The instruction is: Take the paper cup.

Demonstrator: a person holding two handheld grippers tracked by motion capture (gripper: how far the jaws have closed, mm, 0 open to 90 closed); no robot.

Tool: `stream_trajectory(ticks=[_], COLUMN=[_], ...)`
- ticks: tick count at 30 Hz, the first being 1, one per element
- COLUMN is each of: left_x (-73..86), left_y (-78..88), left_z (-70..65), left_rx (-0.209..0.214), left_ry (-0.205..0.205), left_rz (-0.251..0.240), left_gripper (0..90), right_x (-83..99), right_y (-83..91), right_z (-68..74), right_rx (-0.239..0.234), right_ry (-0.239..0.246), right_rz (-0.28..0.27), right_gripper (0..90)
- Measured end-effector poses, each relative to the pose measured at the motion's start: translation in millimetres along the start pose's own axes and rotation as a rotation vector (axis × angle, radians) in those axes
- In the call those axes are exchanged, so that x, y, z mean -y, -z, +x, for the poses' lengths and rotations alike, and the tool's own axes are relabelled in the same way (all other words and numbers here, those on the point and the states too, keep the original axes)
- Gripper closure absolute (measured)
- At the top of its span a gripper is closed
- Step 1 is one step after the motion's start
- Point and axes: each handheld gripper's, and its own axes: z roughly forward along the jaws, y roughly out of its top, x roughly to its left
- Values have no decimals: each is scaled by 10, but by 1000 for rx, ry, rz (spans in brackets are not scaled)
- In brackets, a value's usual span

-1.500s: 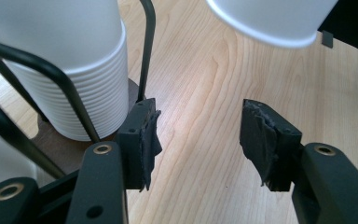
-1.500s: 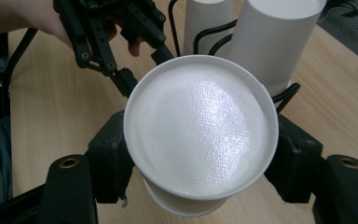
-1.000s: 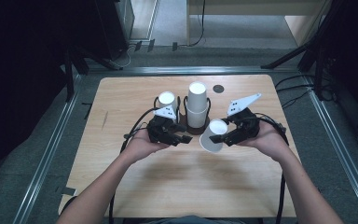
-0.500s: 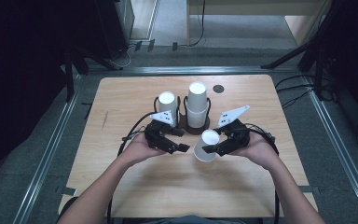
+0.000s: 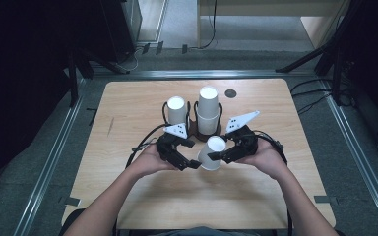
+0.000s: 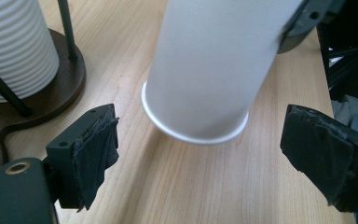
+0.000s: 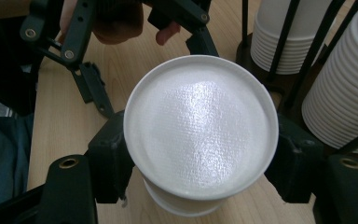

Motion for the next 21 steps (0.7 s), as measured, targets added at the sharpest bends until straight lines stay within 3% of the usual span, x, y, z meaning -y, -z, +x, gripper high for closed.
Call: stream_trajectory(ticks=[21], left_x=[-2], left_y=[-131], left_z=[-26], left_rx=[30], left_ry=[-43], left_rz=[-13], left_gripper=[131], right_x=[-115], right_y=[-125], right_z=[51], right_rx=[-77], right_ry=[-21], right_rz=[-60], right_gripper=[327])
